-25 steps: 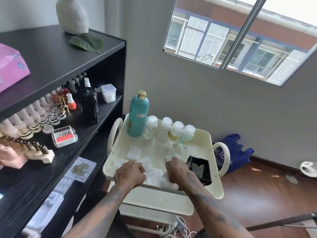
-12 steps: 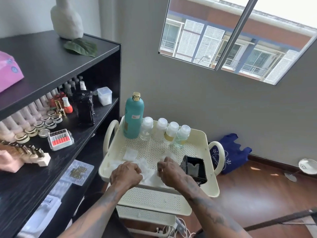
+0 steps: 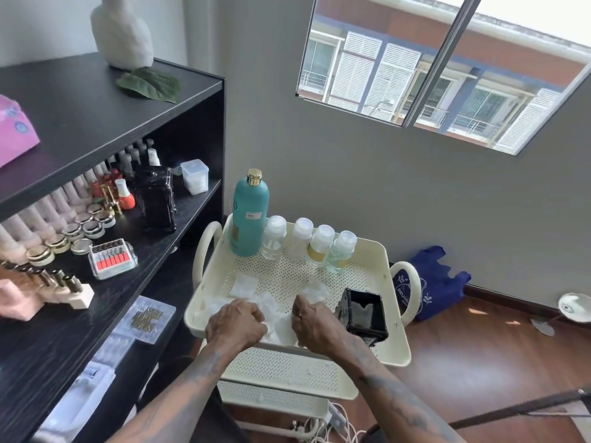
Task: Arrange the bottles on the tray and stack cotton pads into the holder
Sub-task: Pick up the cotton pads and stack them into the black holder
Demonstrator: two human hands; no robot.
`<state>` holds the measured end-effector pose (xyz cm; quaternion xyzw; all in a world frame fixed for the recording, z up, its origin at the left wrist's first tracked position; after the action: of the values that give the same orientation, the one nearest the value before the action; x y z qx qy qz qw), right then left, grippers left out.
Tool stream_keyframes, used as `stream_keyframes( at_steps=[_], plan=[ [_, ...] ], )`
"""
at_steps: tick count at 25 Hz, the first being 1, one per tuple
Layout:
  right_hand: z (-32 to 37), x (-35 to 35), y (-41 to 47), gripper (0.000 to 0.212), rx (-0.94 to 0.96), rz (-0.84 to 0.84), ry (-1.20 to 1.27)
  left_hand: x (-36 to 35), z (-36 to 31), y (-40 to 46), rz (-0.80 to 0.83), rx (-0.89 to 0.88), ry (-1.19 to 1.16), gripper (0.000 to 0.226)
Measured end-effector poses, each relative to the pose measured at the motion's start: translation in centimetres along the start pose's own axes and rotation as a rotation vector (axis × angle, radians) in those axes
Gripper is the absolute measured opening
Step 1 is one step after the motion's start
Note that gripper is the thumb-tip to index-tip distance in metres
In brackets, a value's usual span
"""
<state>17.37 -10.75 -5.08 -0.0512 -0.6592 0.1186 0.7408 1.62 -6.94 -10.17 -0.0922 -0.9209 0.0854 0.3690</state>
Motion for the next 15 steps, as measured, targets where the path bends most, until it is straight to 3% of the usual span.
stream_keyframes(
  at_steps=[4,8,15],
  plan=[
    [-0.4,-0.3,0.0,0.016,-0.05,-0.155,-0.151,0.0,-0.1,-0.2,-0.004,-0.007,-0.003,0.021],
    [0.1,-1.1,0.3,0.017,0.01,-0.064,-0.243,0.1,0.1,-0.1,-0.008,-0.009,0.002,0.02],
    [-0.6,-0.5,0.1,0.005,-0.043,0.022,0.022,0.2,-0.1,-0.2,-0.015,-0.02,-0.001,0.018]
  ],
)
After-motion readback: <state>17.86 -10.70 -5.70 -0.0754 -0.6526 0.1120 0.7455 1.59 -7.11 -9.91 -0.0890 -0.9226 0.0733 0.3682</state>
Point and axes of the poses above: each hand's wrist, its own y-axis towards the middle knuckle, its own x-axis out of the back of the hand, z = x × y, the point moved 7 cm from there along y, towards the middle knuckle, and after that the axes turned 15 degrees about -y, right-handed, at the moved point
